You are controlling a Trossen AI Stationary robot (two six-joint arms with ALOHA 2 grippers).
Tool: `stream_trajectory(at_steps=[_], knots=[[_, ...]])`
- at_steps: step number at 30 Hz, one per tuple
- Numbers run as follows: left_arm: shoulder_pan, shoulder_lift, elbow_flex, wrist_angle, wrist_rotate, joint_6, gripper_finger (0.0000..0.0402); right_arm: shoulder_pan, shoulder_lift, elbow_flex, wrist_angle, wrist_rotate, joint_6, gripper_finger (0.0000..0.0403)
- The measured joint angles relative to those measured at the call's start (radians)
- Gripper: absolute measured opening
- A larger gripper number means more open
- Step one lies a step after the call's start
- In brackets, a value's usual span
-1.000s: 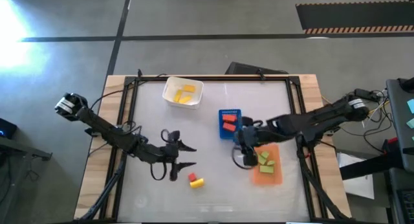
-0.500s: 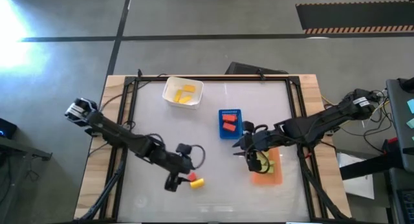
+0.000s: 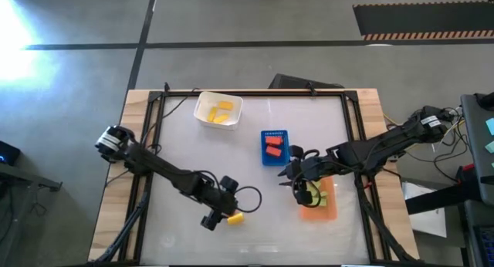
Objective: Sort & place blocks by color
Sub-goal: Put the orange block into the blue bin
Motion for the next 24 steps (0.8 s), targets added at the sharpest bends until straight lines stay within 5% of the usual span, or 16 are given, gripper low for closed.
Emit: stream_trajectory(at_steps=[24], knots=[[0.042,0.061,-0.076,0.139,0.051,0.085,0.0212,0.000,0.000,0.000,0.008,0.000,-0.006,0.0127]])
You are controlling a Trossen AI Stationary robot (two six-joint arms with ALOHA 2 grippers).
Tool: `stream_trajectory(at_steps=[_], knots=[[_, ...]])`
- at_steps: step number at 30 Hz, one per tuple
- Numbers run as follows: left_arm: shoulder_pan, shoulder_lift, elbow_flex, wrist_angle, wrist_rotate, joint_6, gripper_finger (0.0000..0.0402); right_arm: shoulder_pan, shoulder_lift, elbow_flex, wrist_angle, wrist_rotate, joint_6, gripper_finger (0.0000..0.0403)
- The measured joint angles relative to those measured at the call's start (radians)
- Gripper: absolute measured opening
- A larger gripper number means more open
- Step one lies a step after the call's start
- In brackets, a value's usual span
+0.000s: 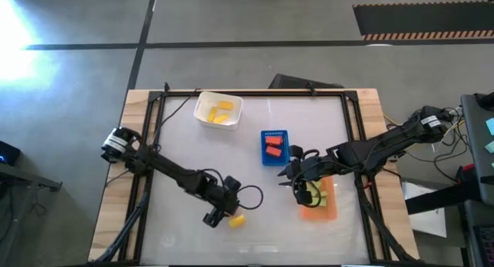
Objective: Sort & place blocks by color
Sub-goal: Put the orange block into the blue bin
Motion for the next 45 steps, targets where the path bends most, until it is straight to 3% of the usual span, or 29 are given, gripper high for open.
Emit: stream_trajectory(at_steps=[9,12,23,28,32,41,45], knots=[[0.001,-0.004,0.001,-0.020,0.001,-0.010,0.0116,0.000,0.000,0.000,0.001,0.000,-0.001,0.0123],[0.001,-0.018,0.001,-0.049,-0.037,-0.028,0.0115,0.000,0.000,-0.014,0.026,0.000,-0.003,0.0126],[-0.002,-0.169,-0.005,-0.044,-0.449,-0.035,0.0115,0.000,0.000,-0.227,0.499,0.018,-0.133,0.0119],[-0.005,-0.254,-0.084,0.202,-0.561,-0.017,0.0115,0.000,0.017,-0.323,0.763,0.027,-0.212,0.0112],[-0.006,-0.296,-0.192,0.481,-0.573,0.016,0.0115,0.000,0.047,-0.361,0.914,0.069,-0.262,0.0106],[-0.008,-0.304,-0.375,0.990,-0.575,0.036,0.0115,0.000,0.207,-0.297,0.974,0.123,-0.314,0.0098],[-0.016,-0.296,-0.404,1.080,-0.570,0.050,0.0115,0.000,0.276,-0.236,0.974,0.173,-0.319,0.0106]])
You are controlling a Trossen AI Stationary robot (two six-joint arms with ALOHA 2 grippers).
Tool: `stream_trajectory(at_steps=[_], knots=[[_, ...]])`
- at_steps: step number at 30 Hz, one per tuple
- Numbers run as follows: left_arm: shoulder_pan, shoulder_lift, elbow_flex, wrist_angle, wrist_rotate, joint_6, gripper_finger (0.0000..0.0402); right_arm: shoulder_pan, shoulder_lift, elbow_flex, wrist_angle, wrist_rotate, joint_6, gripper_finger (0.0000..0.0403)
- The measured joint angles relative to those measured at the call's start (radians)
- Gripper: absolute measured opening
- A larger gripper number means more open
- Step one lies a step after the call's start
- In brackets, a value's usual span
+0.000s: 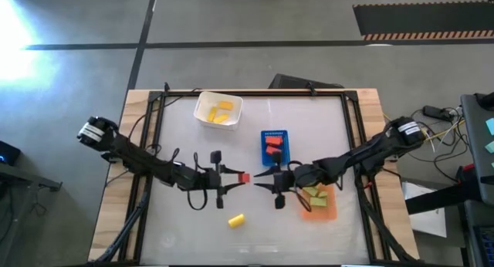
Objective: Sort & place blocks by color
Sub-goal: Put the orange block into the blue bin
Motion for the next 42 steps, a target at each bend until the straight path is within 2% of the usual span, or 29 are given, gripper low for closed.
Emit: stream_trajectory(at_steps=[5,14,21,42], knots=[[-0.017,-0.002,-0.022,0.042,0.000,0.001,0.0115,0.000,0.028,0.039,-0.006,0.003,-0.014,0.0136],[-0.031,0.000,-0.026,0.153,0.004,0.004,0.0115,0.000,0.014,0.046,0.039,0.002,0.012,0.0212],[-0.031,0.008,-0.013,0.158,0.006,0.000,0.0115,0.000,0.040,0.046,0.097,0.001,0.020,0.0252],[-0.024,0.010,-0.005,0.186,0.006,0.021,0.0130,-0.014,0.042,0.046,0.208,0.000,-0.014,0.0235]])
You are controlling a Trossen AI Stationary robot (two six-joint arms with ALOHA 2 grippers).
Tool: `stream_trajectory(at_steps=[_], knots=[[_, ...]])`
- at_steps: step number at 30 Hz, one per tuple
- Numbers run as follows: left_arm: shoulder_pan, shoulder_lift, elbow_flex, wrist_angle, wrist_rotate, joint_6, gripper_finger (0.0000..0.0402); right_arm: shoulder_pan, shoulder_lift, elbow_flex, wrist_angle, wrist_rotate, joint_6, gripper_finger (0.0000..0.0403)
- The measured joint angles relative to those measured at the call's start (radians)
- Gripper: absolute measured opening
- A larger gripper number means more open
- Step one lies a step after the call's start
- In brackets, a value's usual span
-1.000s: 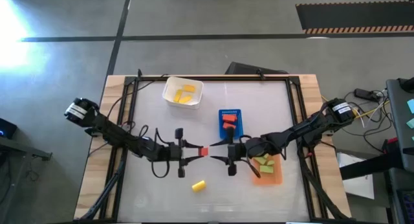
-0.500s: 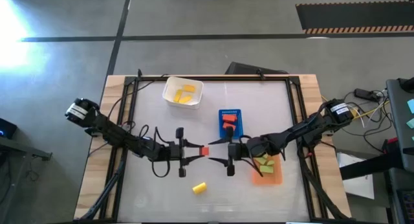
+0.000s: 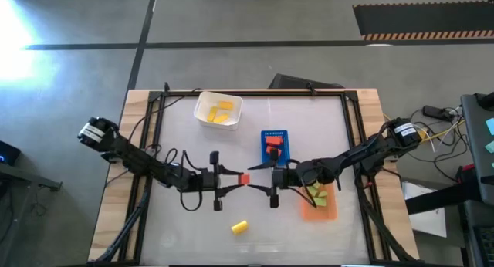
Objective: Sort & place blocks by color
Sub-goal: Put the orange block into the blue bin
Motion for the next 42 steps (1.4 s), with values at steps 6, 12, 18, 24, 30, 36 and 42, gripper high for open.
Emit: stream_trajectory(at_steps=[6,12,18,24,30,36,42], knots=[[0.013,0.000,0.000,0.004,-0.002,0.000,0.0131,-0.004,0.000,0.000,0.028,-0.001,-0.001,0.0235],[0.039,0.000,0.000,0.025,-0.005,0.000,0.0131,-0.010,0.001,0.000,0.054,-0.007,-0.008,0.0235],[0.043,0.000,0.013,0.030,0.006,0.000,0.0131,-0.018,0.001,-0.001,0.074,-0.007,-0.008,0.0235],[0.043,0.000,0.018,0.030,0.011,-0.002,0.0131,-0.017,0.001,-0.001,0.078,-0.009,-0.009,0.0235],[0.046,0.000,0.018,0.031,0.019,-0.001,0.0131,-0.017,0.001,-0.001,0.078,-0.009,-0.014,0.0235],[0.047,0.000,0.018,0.046,0.036,-0.001,0.0131,-0.022,0.001,-0.001,0.086,-0.011,-0.017,0.0235],[0.048,0.000,0.018,0.046,0.037,-0.001,0.0131,-0.023,0.001,-0.001,0.104,-0.036,-0.010,0.0235]])
